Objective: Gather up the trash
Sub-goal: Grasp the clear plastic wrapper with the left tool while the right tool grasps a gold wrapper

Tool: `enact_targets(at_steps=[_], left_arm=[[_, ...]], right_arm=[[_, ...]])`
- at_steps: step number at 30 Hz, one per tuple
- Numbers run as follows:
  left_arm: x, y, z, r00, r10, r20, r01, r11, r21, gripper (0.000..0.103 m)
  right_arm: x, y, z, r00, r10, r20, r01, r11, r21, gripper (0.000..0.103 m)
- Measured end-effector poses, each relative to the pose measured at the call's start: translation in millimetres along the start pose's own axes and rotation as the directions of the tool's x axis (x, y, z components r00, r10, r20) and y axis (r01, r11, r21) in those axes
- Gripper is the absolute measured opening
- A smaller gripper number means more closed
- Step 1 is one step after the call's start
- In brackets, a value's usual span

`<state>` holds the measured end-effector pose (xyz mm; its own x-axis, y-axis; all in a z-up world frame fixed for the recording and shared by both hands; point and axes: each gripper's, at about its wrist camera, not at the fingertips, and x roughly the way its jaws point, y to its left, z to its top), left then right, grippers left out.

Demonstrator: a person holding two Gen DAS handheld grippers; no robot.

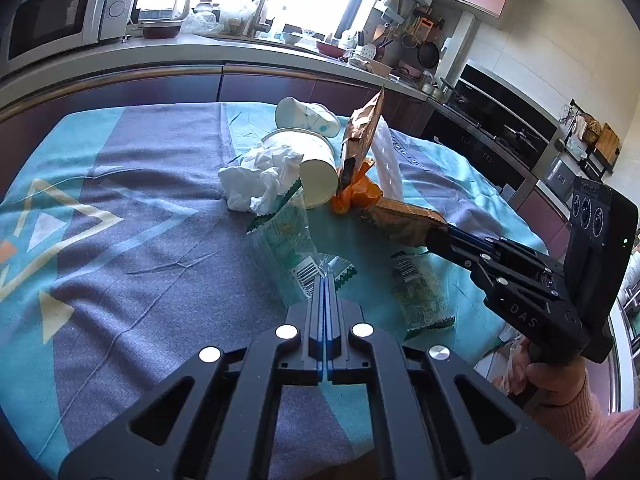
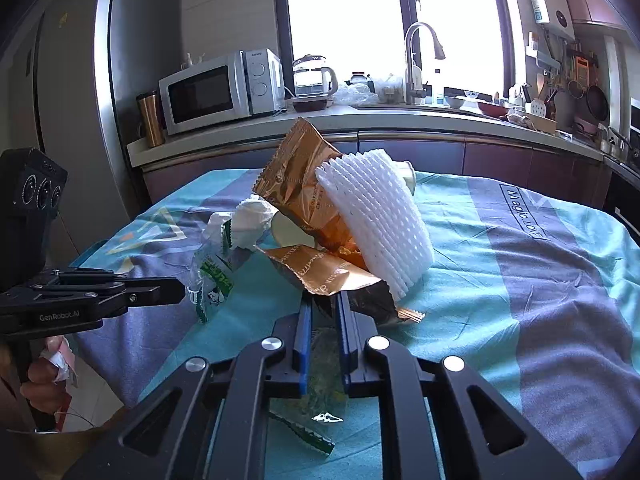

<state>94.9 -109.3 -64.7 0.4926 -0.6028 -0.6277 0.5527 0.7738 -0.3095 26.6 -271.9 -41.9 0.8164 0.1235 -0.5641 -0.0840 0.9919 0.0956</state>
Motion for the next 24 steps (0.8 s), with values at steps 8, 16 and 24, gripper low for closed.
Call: enact_targets(at_steps=[8, 16, 24], left_arm=[[-16.8, -1.9, -4.1, 0.999, 0.023, 0.030, -0.024, 0.999, 0.041, 0.019], [6.3, -13.6, -4.5, 0.992, 0.123, 0.023, -0.124, 0.986, 0.109, 0.045], [22.1, -7.6, -10.1, 0.989, 0.147, -0.006, -0.145, 0.983, 0.108, 0.013]], right_arm=[[-13.9, 2.9, 6.2, 0.999, 0.033, 0.034, -0.034, 0.999, 0.007, 0.004], [-17.0, 6.3, 8.6, 0.997, 0.054, 0.046, -0.055, 0.998, 0.011, 0.003], [-20.4, 7.1, 11.2, 0.996, 0.076, 0.055, -0.076, 0.997, 0.005, 0.003]])
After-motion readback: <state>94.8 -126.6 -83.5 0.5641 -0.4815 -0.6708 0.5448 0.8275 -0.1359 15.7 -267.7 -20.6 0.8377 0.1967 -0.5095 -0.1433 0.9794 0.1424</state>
